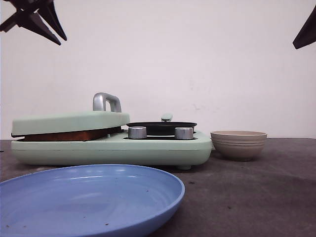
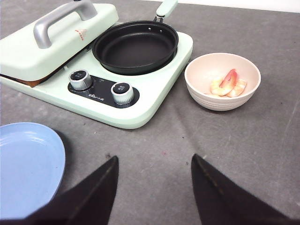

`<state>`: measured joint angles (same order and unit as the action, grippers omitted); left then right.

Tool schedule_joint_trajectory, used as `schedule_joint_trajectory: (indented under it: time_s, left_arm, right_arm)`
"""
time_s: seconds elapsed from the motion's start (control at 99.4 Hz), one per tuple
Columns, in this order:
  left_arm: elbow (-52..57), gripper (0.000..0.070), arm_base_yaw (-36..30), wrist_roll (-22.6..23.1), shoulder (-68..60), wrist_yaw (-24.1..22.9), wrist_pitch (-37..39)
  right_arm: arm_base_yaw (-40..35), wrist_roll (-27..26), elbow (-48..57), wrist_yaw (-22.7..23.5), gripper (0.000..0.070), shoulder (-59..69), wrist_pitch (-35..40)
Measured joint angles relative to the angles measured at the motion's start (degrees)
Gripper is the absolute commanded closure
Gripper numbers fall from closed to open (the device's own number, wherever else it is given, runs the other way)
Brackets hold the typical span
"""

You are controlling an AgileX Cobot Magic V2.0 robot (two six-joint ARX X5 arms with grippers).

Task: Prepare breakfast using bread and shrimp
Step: 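Swing the lid down over the bread with the left gripper, then release the lid handle and raise the left gripper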

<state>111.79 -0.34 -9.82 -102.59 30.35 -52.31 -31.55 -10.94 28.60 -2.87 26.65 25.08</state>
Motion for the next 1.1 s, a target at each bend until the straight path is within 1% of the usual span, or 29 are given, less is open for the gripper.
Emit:
schedule_joint_trajectory:
  time_s: [0.221, 0.422, 0.623, 0.774, 0.955, 1.096]
  left_arm:
    - [0.00, 0.0696, -2.23, 2.38, 0.00, -0.66, 1.05]
    - [0.00, 0.0696, -2.95, 4.59, 0.00, -1.20, 2.56]
    - [0.00, 0.0696, -3.26, 5.57, 0.02, -3.39, 5.97]
    - [0.00, 0.0696, -3.32, 6.05, 0.50, -4.13, 9.05]
    - [0.00, 0.0696, -3.32, 6.32, 1.99, -6.19, 11.56]
    - [0.00, 0.0696, -3.32, 6.38, 2.60, -6.45, 12.26]
  right_arm:
    - [0.00, 0.00, 0.00, 0.02, 0.0406, 0.00, 0.22]
    - [0.00, 0.00, 0.00, 0.00, 0.0406, 0.00, 0.26]
    - [0.00, 0.00, 0.00, 0.00, 0.0406, 0.00, 0.33]
    - [0.00, 0.00, 0.00, -0.04, 0.0406, 0.00, 0.33]
    - [0.00, 0.00, 0.00, -0.39, 0.0406, 0.00, 0.33]
    - [0.00, 0.00, 0.00, -0.85, 0.0406, 0.00, 0.33]
